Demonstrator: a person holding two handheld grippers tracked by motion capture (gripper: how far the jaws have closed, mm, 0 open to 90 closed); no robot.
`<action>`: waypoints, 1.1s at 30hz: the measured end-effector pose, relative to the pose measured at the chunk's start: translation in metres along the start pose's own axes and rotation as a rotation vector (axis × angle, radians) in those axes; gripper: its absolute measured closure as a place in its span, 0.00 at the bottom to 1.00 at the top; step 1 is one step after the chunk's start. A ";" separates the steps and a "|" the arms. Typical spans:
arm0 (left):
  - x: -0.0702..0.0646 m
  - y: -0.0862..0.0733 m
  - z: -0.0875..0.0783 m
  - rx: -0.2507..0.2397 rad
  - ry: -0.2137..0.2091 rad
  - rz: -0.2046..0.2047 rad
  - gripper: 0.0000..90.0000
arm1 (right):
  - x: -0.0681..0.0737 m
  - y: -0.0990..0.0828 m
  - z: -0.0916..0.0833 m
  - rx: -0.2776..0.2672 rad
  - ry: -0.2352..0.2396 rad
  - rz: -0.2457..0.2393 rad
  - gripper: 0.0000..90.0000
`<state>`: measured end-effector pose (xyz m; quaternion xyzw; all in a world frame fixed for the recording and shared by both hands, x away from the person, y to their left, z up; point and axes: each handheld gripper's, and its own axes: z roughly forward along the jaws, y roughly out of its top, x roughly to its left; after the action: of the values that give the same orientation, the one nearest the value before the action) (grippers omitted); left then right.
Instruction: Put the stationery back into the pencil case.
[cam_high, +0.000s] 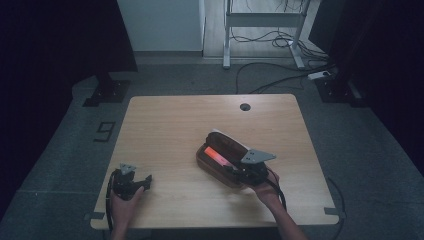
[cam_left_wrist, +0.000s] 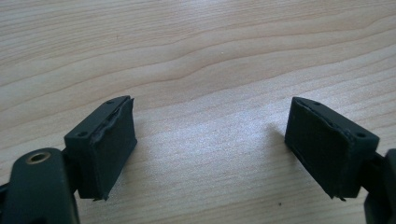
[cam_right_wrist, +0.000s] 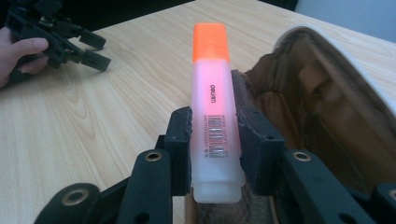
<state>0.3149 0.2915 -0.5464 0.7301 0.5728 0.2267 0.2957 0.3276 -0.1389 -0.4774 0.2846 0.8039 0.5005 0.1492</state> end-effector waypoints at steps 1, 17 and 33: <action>0.000 0.000 0.000 0.000 0.000 0.000 0.18 | -0.002 0.000 -0.001 -0.002 -0.005 0.001 0.72; 0.000 0.000 0.000 0.000 0.000 -0.001 0.18 | -0.024 -0.005 -0.010 -0.004 -0.070 0.036 0.72; 0.000 0.000 0.000 0.000 0.000 0.000 0.18 | -0.026 -0.014 0.004 0.063 -0.114 0.016 0.72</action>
<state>0.3149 0.2914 -0.5464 0.7299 0.5729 0.2267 0.2958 0.3460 -0.1563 -0.4934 0.3236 0.8071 0.4591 0.1819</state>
